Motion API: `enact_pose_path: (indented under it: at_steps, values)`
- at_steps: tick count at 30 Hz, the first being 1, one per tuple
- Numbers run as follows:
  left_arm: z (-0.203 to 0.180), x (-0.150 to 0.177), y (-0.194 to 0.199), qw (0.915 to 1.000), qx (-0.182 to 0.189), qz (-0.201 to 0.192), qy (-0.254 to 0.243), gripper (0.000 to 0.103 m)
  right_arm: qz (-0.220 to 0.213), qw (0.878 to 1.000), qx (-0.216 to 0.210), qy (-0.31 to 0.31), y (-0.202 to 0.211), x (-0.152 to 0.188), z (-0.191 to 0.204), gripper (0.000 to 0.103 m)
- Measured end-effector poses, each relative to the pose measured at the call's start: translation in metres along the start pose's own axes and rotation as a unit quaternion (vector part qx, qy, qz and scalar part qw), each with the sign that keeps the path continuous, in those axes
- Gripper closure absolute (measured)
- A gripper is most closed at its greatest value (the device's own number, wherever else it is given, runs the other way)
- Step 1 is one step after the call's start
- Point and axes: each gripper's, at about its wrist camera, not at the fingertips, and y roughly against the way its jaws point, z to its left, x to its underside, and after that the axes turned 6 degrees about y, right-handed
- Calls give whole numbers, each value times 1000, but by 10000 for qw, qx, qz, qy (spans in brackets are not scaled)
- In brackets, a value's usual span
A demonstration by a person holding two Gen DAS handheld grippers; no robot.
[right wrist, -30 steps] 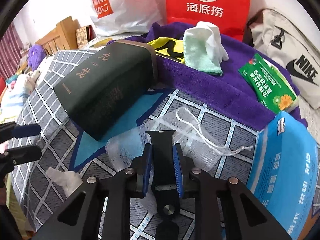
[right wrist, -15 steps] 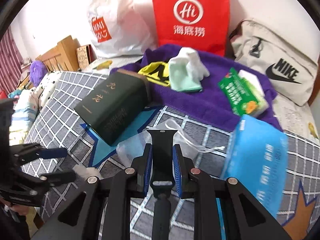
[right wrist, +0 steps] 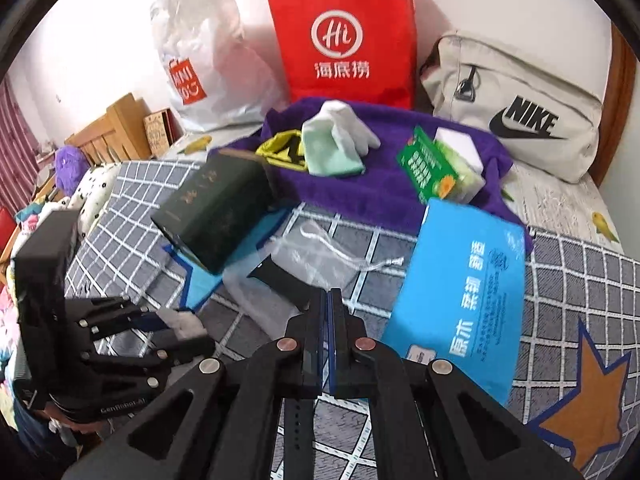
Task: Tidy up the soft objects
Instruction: 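Lift the black strap with the right gripper while the left grasps the white crumpled tissue, then carry the strap with the right gripper toward the purple towel while the left carries the tissue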
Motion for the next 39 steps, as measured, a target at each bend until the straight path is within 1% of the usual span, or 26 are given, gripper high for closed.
enact_pose_path:
  at_steps: [3, 6, 9, 10, 11, 13, 15, 16, 21, 23, 24, 26, 28, 30, 33, 36, 39]
  values:
    - [5, 0, 5, 9999, 84, -36, 96, 75, 106, 9999, -86, 47, -10, 1, 2, 99]
    - [11, -1, 15, 9997, 74, -160, 151, 75, 163, 9995, -136, 225, -20, -2, 8, 99]
    - [20, -2, 26, 9995, 7, -261, 197, 75, 249, 9987, -212, 400, -33, -8, 14, 86]
    - [24, -2, 28, 9994, -31, -284, 211, 75, 274, 9982, -248, 477, -38, -10, 16, 78]
    - [28, -2, 31, 9992, -67, -300, 248, 75, 320, 9975, -245, 576, -45, -12, 20, 72]
    - [36, -1, 34, 9990, -64, -314, 304, 75, 389, 9962, -237, 743, -53, -14, 25, 71]
    - [40, -1, 35, 9989, -55, -308, 343, 75, 437, 9945, -284, 905, -61, -16, 31, 68]
    - [42, -1, 34, 9989, -50, -306, 348, 75, 488, 9934, -304, 988, -66, -16, 34, 64]
    - [46, -1, 30, 9988, 30, -275, 394, 75, 806, 9864, -233, 1411, -88, -13, 46, 62]
    - [48, -1, 27, 9987, 77, -259, 426, 75, 734, 9850, -127, 1557, -89, -13, 49, 62]
    - [48, -2, 26, 9987, 97, -245, 440, 75, 724, 9853, -107, 1541, -90, -14, 49, 66]
    - [48, -2, 23, 9987, 119, -226, 449, 75, 684, 9881, -87, 1373, -92, -18, 44, 86]
    - [48, -2, 21, 9987, 128, -205, 448, 75, 672, 9905, -191, 1186, -92, -24, 38, 94]
    - [48, -1, 20, 9987, 152, -181, 447, 75, 664, 9919, -212, 1065, -89, -28, 34, 95]
    - [47, -1, 18, 9988, 179, -159, 423, 75, 819, 9893, -262, 1182, -93, -27, 35, 93]
    - [48, -1, 17, 9987, 190, -148, 440, 75, 852, 9890, -331, 1164, -97, -29, 34, 91]
    - [49, -1, 17, 9988, 183, -133, 444, 75, 834, 9893, -218, 1174, -99, -31, 36, 92]
